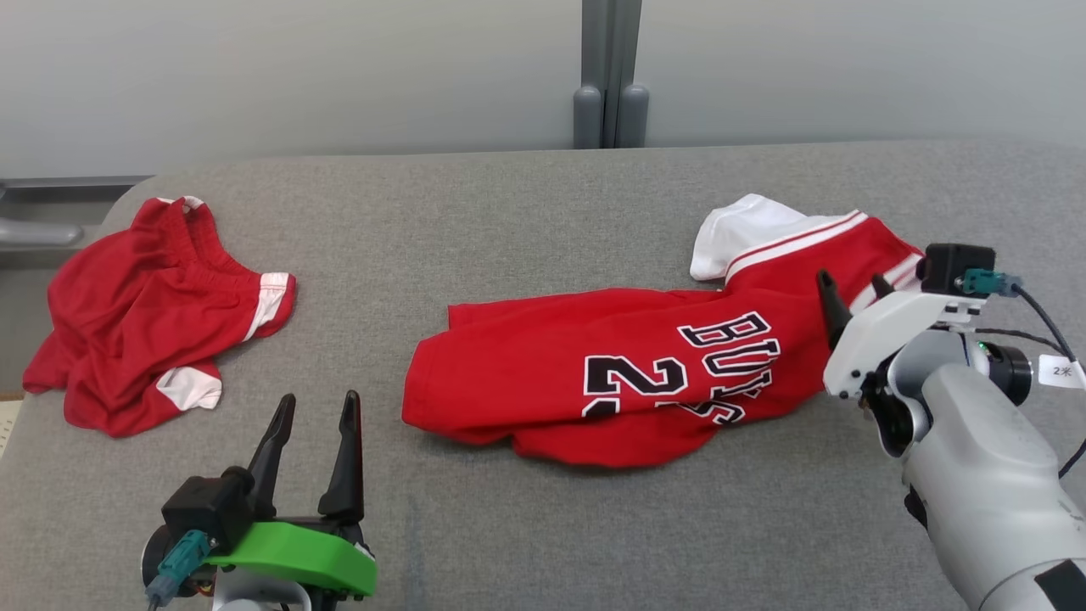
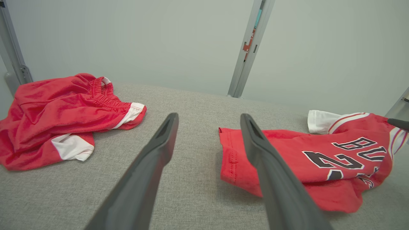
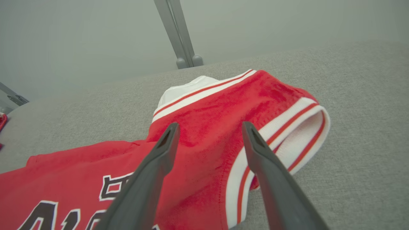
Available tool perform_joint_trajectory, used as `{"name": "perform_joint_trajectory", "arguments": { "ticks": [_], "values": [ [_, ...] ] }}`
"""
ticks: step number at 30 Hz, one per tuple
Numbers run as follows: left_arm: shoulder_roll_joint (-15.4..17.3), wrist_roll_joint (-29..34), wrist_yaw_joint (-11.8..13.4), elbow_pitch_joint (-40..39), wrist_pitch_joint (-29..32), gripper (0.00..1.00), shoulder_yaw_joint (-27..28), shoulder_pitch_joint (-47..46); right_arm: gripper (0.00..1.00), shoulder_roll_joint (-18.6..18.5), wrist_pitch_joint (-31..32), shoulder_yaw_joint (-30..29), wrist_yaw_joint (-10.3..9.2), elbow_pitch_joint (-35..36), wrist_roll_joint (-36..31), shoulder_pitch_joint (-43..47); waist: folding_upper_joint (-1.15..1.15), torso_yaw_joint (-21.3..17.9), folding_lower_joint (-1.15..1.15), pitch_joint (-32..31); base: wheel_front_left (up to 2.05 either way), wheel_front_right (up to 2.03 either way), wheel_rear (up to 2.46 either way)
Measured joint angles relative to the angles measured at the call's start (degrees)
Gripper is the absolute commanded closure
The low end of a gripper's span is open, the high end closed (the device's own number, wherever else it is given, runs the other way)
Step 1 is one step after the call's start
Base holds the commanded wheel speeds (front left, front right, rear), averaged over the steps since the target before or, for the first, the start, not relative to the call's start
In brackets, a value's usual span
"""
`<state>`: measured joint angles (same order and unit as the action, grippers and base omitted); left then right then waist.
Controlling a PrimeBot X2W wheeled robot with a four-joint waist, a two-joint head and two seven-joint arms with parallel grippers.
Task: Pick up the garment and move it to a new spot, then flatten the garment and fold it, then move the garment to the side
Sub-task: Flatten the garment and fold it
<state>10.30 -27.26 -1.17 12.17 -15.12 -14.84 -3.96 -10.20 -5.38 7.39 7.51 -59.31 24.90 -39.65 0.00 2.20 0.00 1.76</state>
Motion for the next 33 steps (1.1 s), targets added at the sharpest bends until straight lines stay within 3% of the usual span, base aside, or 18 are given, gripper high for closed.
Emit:
{"name": "perform_joint_trajectory", "arguments": {
  "ticks": [7, 13, 18, 23, 28, 33],
  "values": [
    [-0.01, -0.15, 0.13, -0.14, 0.00, 0.00, 0.11, 1.12, 0.00, -1.44, 5.32, 0.43, 0.00, 8.06, -1.43, 7.89, 0.00, -0.72, 0.00, -1.52, 0.00, 0.00, 0.00],
    [-0.08, -0.24, 0.18, -0.70, 0.00, 0.00, 0.41, 1.24, 0.00, -1.05, 5.73, -4.59, 0.00, 19.57, -7.32, 16.41, 0.00, -0.58, 0.00, -1.74, 0.00, 0.00, 0.00],
    [-0.12, 0.02, 0.18, -0.94, 0.00, 0.00, 0.93, 1.29, 0.00, 2.80, 2.66, -10.66, 0.00, 35.05, -15.12, 24.97, 0.00, -0.13, 0.00, -1.79, 0.00, 0.00, 0.00],
    [-0.26, 0.15, 0.12, -1.04, 0.00, 0.00, 1.54, 1.60, 0.00, 6.42, 3.32, -15.33, 0.01, 47.13, -18.44, 33.90, 0.00, 0.19, 0.00, -1.96, 0.00, 0.00, 0.00],
    [-0.52, 0.37, 0.26, -1.65, 0.00, 0.00, 1.62, 2.09, 0.00, 7.23, 8.90, -17.13, 0.00, 49.46, -18.12, 36.46, 0.00, 0.03, 0.00, -1.52, 0.00, 0.00, 0.00],
    [-0.42, 0.60, 0.24, -2.25, -0.01, 0.00, 1.58, 1.67, 0.00, 7.34, 12.12, -18.41, 0.00, 45.09, -17.25, 32.16, 0.00, 0.00, 0.00, 0.09, 0.00, 0.00, 0.00]
  ]
}}
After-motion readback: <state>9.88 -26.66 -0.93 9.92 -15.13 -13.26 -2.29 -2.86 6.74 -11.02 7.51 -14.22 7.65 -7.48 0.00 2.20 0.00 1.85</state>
